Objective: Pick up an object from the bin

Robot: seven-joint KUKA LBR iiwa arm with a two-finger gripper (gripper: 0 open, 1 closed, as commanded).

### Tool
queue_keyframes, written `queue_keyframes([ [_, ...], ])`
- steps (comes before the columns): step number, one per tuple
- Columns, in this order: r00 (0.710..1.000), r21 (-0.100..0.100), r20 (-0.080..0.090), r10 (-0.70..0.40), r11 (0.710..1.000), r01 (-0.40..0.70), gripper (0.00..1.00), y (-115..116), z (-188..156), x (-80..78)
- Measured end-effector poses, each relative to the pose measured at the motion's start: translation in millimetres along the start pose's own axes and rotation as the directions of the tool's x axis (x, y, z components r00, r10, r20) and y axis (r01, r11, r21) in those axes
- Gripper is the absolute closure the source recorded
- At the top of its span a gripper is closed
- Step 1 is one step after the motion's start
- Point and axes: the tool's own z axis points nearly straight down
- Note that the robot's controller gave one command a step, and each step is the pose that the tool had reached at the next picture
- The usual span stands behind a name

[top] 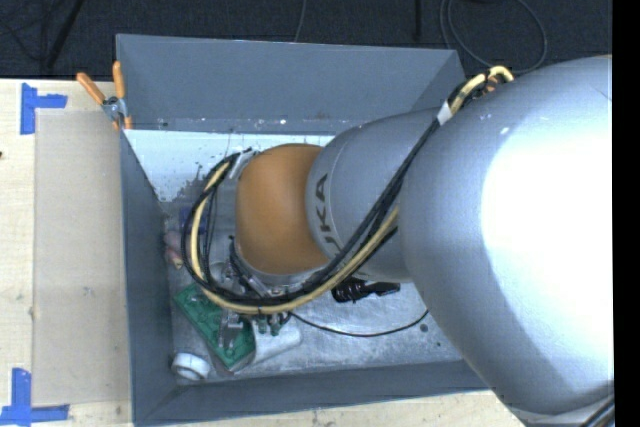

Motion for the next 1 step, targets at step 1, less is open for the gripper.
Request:
queue_keyframes([
  [1,0.862,0.001,0.007,-0.507,0.862,0.507,1.0,14.6,-200.6,-4.4],
])
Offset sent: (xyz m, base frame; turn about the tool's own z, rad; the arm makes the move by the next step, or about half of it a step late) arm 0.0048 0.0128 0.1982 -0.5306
